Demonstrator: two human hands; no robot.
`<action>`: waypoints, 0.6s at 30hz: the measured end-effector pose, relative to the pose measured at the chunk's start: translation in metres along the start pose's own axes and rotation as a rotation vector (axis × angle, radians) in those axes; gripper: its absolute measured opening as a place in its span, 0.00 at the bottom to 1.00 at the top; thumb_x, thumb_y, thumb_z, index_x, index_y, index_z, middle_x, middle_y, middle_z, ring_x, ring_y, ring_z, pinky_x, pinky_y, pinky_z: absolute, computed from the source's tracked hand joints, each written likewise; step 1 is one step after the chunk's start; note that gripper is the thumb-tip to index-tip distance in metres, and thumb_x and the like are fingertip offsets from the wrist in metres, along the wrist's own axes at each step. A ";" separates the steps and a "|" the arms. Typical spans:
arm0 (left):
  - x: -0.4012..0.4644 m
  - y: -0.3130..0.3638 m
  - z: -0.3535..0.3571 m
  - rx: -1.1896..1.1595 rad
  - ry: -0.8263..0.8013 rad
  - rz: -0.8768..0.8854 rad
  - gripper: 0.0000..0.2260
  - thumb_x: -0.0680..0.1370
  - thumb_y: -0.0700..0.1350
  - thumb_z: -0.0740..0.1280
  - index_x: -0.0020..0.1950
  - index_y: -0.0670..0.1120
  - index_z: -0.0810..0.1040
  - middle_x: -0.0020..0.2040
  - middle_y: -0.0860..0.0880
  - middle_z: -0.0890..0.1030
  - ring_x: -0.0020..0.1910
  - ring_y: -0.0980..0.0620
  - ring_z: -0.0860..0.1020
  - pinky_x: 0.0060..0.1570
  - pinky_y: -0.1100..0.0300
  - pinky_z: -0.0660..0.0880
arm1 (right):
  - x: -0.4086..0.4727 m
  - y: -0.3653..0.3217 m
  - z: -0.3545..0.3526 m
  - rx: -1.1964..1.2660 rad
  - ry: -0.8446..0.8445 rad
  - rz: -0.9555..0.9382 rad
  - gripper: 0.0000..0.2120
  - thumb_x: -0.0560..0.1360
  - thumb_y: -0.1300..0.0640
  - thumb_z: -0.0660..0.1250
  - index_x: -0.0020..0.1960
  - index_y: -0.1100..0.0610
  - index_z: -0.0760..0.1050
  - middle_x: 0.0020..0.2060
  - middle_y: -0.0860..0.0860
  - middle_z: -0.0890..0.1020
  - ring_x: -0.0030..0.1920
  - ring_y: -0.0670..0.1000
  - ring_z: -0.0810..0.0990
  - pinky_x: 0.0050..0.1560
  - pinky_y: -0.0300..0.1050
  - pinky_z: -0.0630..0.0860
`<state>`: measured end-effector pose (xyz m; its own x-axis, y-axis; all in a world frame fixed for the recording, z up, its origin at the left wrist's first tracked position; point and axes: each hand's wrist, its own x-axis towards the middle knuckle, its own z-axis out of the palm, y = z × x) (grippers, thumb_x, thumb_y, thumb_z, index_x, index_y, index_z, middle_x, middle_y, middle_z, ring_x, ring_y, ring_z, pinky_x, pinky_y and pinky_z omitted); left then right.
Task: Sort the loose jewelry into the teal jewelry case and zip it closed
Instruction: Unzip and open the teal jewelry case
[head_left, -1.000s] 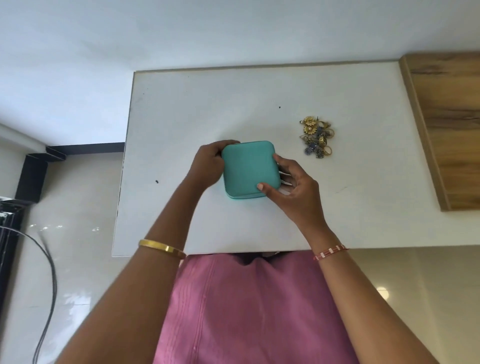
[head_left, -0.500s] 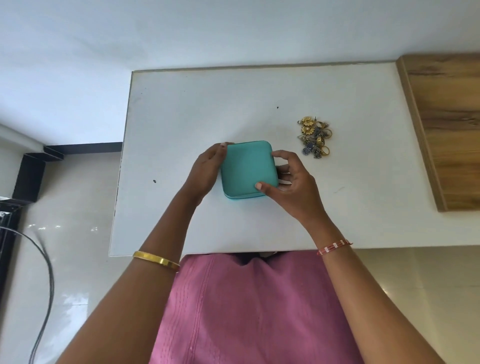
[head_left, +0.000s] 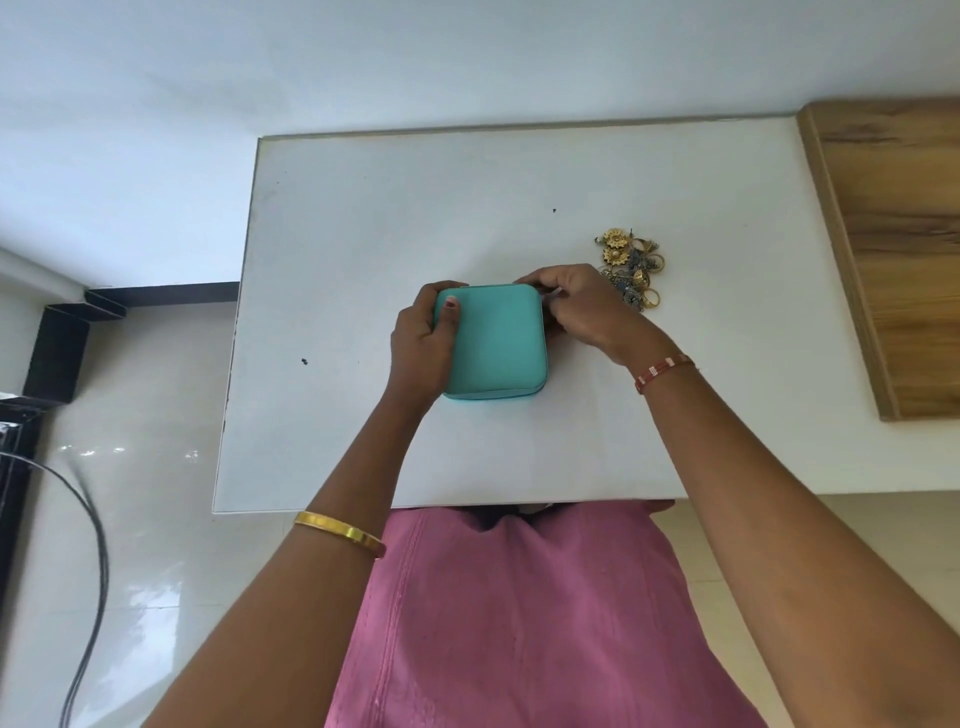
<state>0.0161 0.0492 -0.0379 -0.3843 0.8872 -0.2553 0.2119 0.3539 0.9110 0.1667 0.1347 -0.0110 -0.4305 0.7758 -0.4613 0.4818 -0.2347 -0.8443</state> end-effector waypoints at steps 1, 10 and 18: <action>0.000 0.000 0.001 0.001 0.017 0.004 0.17 0.74 0.53 0.54 0.56 0.48 0.75 0.50 0.53 0.78 0.52 0.50 0.75 0.58 0.50 0.72 | 0.002 0.001 -0.002 -0.024 -0.004 0.001 0.15 0.77 0.72 0.53 0.56 0.64 0.76 0.37 0.53 0.78 0.31 0.46 0.75 0.31 0.33 0.75; -0.002 0.000 0.008 0.015 0.082 0.020 0.18 0.74 0.52 0.53 0.55 0.47 0.75 0.48 0.52 0.78 0.48 0.51 0.75 0.54 0.53 0.71 | -0.003 0.019 -0.004 -0.419 0.284 -0.272 0.07 0.75 0.64 0.65 0.48 0.64 0.81 0.38 0.56 0.80 0.34 0.49 0.76 0.39 0.41 0.74; -0.002 -0.001 0.008 0.042 0.124 0.009 0.17 0.74 0.52 0.53 0.55 0.47 0.76 0.48 0.51 0.78 0.49 0.50 0.75 0.55 0.51 0.72 | -0.083 0.057 0.035 -0.662 0.335 -0.312 0.11 0.72 0.70 0.62 0.48 0.63 0.81 0.39 0.59 0.82 0.40 0.59 0.80 0.40 0.48 0.78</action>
<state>0.0238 0.0495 -0.0409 -0.4896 0.8479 -0.2033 0.2520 0.3608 0.8980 0.2038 0.0363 -0.0302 -0.4181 0.9077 -0.0360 0.7749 0.3357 -0.5356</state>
